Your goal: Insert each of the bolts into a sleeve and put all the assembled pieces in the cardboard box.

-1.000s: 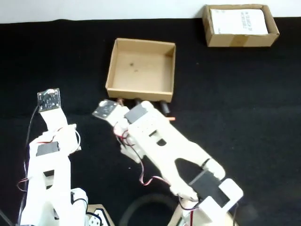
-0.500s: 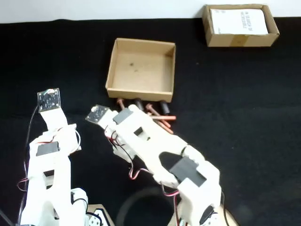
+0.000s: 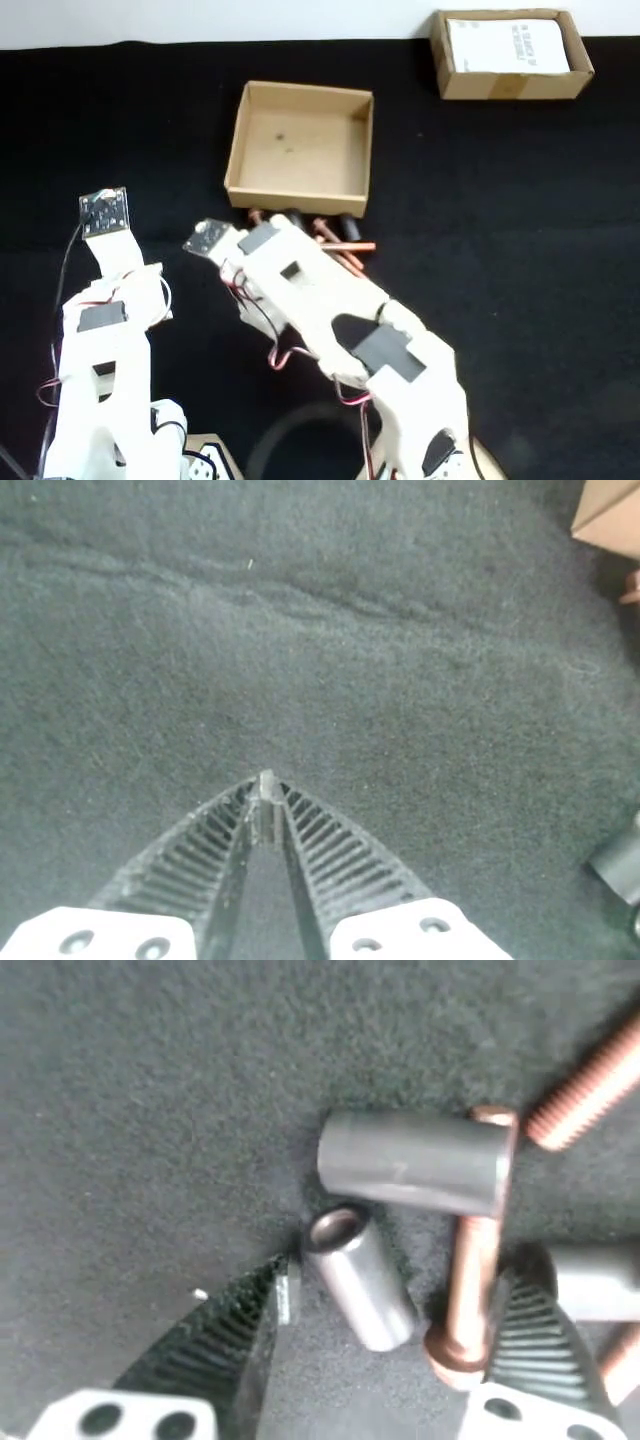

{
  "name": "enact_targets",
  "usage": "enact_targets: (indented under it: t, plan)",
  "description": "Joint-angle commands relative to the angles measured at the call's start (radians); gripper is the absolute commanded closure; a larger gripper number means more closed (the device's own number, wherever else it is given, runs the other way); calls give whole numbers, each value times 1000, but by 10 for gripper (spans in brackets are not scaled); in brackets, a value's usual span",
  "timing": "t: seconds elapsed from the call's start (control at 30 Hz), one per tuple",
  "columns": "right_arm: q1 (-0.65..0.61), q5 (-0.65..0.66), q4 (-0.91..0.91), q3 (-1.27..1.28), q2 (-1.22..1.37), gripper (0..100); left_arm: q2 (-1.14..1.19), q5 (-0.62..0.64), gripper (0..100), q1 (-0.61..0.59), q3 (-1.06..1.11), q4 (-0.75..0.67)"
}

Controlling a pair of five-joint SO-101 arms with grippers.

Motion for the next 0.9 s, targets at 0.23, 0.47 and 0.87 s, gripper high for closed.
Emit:
enact_targets:
  t: [0.23, 0.47, 0.87]
  plan:
    - [28, -3, 361, -355, -7, 692, -16, -6, 989, -8, -2, -28]
    - [-22, -3, 329, -248, -2, 692, -16, -6, 989, -8, -2, -26]
    - [-111, -2, 153, -77, -1, 692, -16, -6, 989, -8, -2, -26]
